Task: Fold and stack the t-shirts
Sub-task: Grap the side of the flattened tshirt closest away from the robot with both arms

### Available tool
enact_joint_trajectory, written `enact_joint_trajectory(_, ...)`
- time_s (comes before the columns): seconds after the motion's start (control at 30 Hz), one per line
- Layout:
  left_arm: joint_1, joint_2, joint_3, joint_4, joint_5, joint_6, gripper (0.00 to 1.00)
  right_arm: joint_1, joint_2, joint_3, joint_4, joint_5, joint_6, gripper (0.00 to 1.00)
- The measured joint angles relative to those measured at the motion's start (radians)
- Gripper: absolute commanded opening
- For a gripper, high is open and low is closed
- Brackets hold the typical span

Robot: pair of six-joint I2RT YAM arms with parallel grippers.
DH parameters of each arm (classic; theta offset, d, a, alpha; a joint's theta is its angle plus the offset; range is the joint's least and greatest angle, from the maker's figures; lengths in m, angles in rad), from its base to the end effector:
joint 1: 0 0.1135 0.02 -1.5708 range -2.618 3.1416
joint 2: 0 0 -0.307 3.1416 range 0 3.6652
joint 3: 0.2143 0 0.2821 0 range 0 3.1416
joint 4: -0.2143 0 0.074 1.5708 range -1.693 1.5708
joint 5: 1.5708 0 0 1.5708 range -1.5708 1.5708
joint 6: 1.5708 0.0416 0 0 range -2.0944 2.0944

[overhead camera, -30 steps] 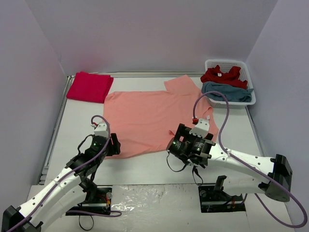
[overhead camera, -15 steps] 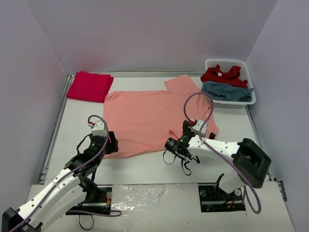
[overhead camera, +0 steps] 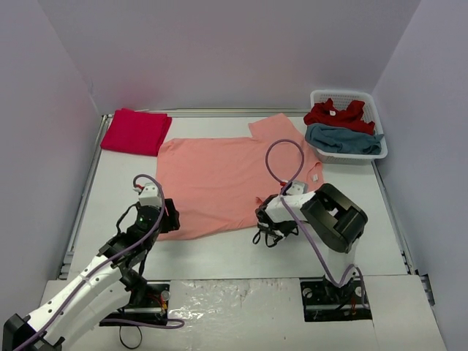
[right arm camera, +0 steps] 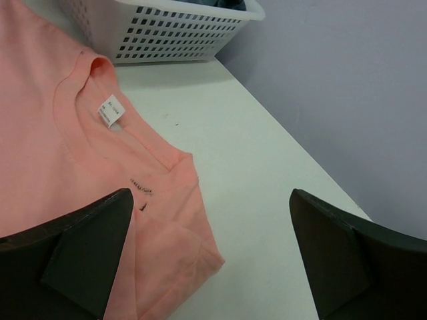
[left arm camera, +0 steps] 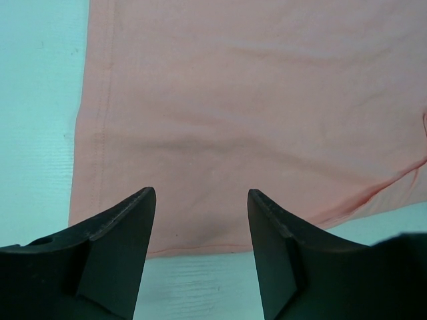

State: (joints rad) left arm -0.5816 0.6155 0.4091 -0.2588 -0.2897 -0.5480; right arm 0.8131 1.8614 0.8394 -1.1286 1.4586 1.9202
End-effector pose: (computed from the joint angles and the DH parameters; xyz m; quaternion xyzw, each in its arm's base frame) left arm 0.1345 -0.0742 0.2419 -0.0616 0.8433 -0.1743 0.5046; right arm 0.2086 0.1603 0.1380 0.2136 0.7080 -0.3382 0.5821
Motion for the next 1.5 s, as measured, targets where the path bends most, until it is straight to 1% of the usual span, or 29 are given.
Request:
enact_joint_trajectory(0.2, 0.000, 0.039, 0.000, 0.008, 0.001, 0.005, 0.56, -0.097, -0.036, 0.000, -0.017, 0.003, 0.015, 1.00)
enact_joint_trajectory(0.27, 0.000, 0.043, 0.000, 0.009, 0.001, 0.007, 0.56, -0.096, -0.066, 0.000, -0.016, 0.003, 0.017, 1.00)
enact_joint_trajectory(0.37, 0.000, 0.042, 0.000, 0.011, 0.001, 0.008, 0.56, -0.049, -0.141, 0.000, -0.018, 0.003, 0.018, 1.00)
enact_joint_trajectory(0.5, 0.000, 0.042, 0.000, 0.014, 0.001, 0.012, 0.56, 0.080, -0.221, 0.037, -0.024, 0.003, 0.020, 1.00)
enact_joint_trajectory(0.6, 0.000, 0.044, 0.000, 0.018, 0.004, 0.014, 0.56, 0.200, -0.290, 0.085, -0.021, 0.002, -0.019, 1.00)
enact_joint_trajectory(0.7, 0.000, 0.051, 0.000, 0.021, 0.005, 0.015, 0.56, 0.327, -0.394, 0.139, -0.019, 0.002, -0.106, 1.00)
enact_joint_trajectory(0.9, 0.000, 0.058, 0.000, 0.025, 0.007, 0.016, 0.56, 0.528, -0.575, 0.230, -0.016, 0.005, -0.322, 1.00)
enact_joint_trajectory(1.03, 0.000, 0.058, 0.000, 0.025, 0.009, 0.016, 0.56, 0.636, -0.651, 0.237, -0.016, 0.002, -0.430, 1.00)
enact_joint_trajectory(1.13, 0.000, 0.057, 0.000, 0.026, 0.010, 0.017, 0.56, 0.723, -0.714, 0.280, -0.016, 0.000, -0.507, 1.00)
enact_joint_trajectory(1.23, 0.000, 0.058, 0.000, 0.026, 0.012, 0.017, 0.56, 0.863, -0.780, 0.357, -0.016, 0.001, -0.577, 1.00)
enact_joint_trajectory(1.3, 0.000, 0.058, 0.000, 0.026, 0.012, 0.017, 0.56, 0.933, -0.797, 0.403, -0.017, 0.003, -0.613, 1.00)
enact_joint_trajectory(1.43, 0.000, 0.058, 0.000, 0.026, 0.013, 0.017, 0.56, 1.034, -0.793, 0.482, -0.018, 0.005, -0.658, 1.00)
enact_joint_trajectory(1.5, 0.000, 0.058, 0.000, 0.026, 0.013, 0.017, 0.56, 1.130, -0.793, 0.496, -0.016, 0.002, -0.665, 1.00)
